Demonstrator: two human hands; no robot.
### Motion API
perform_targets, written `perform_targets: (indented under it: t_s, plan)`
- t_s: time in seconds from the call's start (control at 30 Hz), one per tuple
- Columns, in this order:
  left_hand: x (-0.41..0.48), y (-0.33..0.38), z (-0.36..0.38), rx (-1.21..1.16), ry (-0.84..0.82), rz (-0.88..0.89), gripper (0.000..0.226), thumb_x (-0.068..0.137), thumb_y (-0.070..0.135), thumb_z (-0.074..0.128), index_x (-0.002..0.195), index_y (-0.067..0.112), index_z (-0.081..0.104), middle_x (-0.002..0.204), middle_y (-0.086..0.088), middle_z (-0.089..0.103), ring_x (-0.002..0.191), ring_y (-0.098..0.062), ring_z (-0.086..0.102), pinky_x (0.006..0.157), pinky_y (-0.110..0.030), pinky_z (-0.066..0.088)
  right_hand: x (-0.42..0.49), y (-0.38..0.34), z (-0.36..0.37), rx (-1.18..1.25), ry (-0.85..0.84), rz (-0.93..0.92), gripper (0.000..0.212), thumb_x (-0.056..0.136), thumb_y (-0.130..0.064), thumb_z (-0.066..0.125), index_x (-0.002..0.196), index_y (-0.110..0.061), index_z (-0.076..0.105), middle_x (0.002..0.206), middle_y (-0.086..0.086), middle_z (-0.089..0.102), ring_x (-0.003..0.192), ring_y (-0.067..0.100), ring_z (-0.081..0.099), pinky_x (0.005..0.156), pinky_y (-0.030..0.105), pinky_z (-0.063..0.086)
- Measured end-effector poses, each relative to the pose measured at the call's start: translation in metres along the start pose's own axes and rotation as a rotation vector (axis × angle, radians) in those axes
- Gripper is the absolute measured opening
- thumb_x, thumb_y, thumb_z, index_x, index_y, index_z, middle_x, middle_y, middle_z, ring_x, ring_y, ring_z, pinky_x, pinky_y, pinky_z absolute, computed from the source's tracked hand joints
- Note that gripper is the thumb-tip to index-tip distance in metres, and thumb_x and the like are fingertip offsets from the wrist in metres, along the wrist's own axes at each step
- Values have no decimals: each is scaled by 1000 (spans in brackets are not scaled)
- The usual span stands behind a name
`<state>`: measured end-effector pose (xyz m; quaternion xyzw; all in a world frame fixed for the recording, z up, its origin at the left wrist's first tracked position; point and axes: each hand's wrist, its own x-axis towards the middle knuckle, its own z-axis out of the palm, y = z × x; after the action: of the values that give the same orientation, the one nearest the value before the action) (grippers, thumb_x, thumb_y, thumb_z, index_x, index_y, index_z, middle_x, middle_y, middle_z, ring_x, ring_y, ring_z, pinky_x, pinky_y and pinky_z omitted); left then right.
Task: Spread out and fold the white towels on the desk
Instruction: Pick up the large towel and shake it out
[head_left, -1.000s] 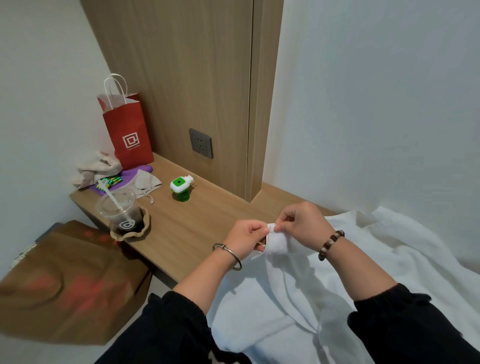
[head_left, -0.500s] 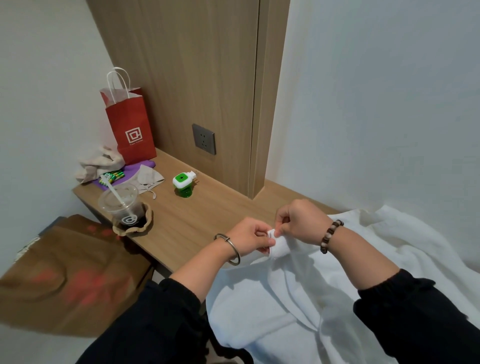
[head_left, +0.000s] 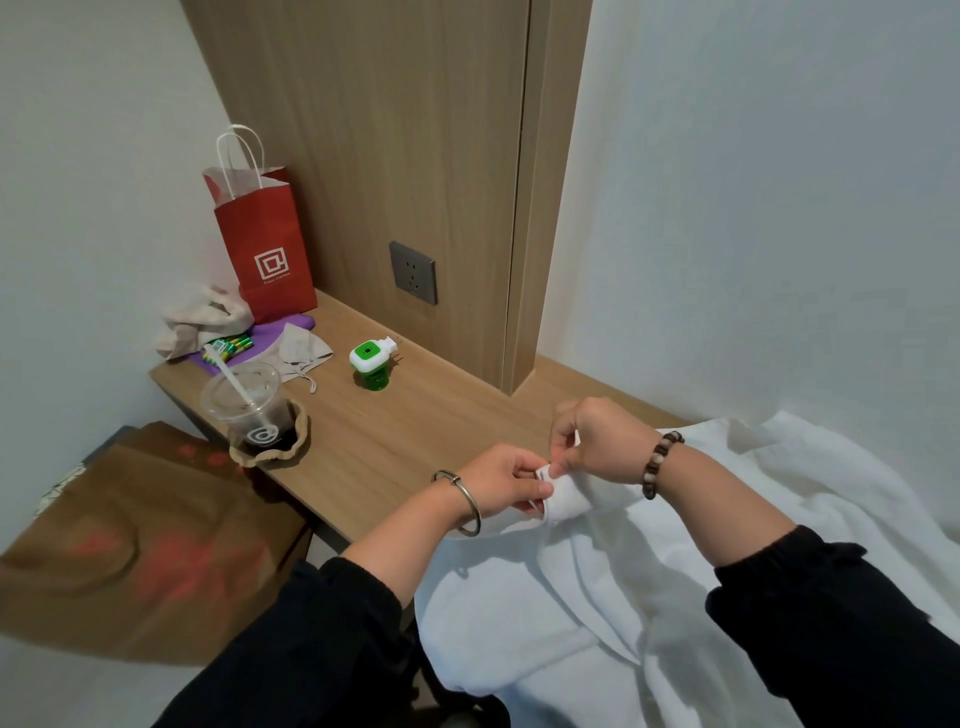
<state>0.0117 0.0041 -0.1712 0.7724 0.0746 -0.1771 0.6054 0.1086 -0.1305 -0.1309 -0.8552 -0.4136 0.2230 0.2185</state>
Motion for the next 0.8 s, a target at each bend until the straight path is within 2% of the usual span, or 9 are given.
perform_targets:
  t_s: [0.1, 0.17, 0.27, 0.37, 0.43, 0.5, 0.63, 0.73, 0.8]
  plan:
    - [0, -2, -1, 49, 29, 3, 27, 92, -3, 52, 71, 14, 57, 46, 14, 55, 49, 4, 57, 58, -12, 50, 3, 3, 0, 44, -66, 30, 13, 75, -21, 79, 71, -13, 69, 91, 1, 67, 87, 18, 60, 82, 31, 46]
    - [0, -3, -2, 108, 61, 7, 20, 92, -3, 52, 78, 9, 60, 54, 6, 55, 50, 1, 55, 57, -13, 49, 4, 9, -3, 49, -133, 59, 15, 78, -25, 76, 71, -19, 65, 90, 3, 70, 83, 16, 61, 81, 31, 47]
    - [2, -5, -5, 146, 116, 0, 14, 92, -1, 50, 97, 3, 64, 62, 2, 52, 56, -5, 51, 55, -13, 45, 4, 21, -7, 76, -179, 55, 15, 80, -19, 74, 71, -20, 62, 79, -1, 67, 75, 11, 58, 77, 27, 46]
    - [5, -8, -3, 68, 239, -6, 16, 92, 2, 51, 85, 13, 60, 62, 3, 46, 59, -9, 45, 59, -18, 44, 6, 27, -3, 165, -24, 97, 25, 78, -14, 76, 61, -23, 59, 59, -6, 56, 54, 5, 47, 57, 19, 39]
    - [9, -10, 1, -10, 385, -6, 28, 90, 6, 55, 66, 18, 47, 59, 1, 36, 60, -17, 37, 61, -25, 36, 9, 27, 2, 192, 103, 125, 30, 77, -15, 78, 57, -23, 57, 51, -11, 52, 45, -1, 43, 51, 14, 34]
    - [12, -13, 5, -37, 477, 9, 41, 88, 10, 58, 57, 20, 35, 57, 1, 29, 60, -17, 29, 60, -26, 27, 11, 26, 7, 156, 172, 138, 32, 76, -19, 78, 55, -24, 55, 50, -12, 51, 44, -1, 42, 48, 12, 32]
    - [18, -13, 13, 0, 600, 63, 45, 87, 15, 61, 55, 21, 32, 52, 8, 26, 50, -9, 23, 46, -18, 21, 12, 26, 10, 105, 219, 141, 32, 76, -23, 77, 53, -24, 55, 51, -11, 52, 46, -1, 42, 45, 10, 33]
    - [22, -9, 16, -10, 664, 113, 36, 88, 15, 61, 59, 20, 40, 53, 10, 32, 46, -4, 28, 46, -14, 27, 11, 28, 6, 152, 237, 122, 29, 77, -20, 76, 57, -24, 55, 54, -10, 52, 48, 2, 42, 48, 12, 32]
    - [23, -2, 15, -7, 700, 158, 32, 88, 14, 62, 62, 21, 44, 55, 9, 36, 45, -1, 33, 47, -13, 30, 9, 30, 2, 236, 236, 81, 24, 79, -15, 75, 66, -22, 56, 58, -10, 50, 53, 5, 42, 52, 13, 33]
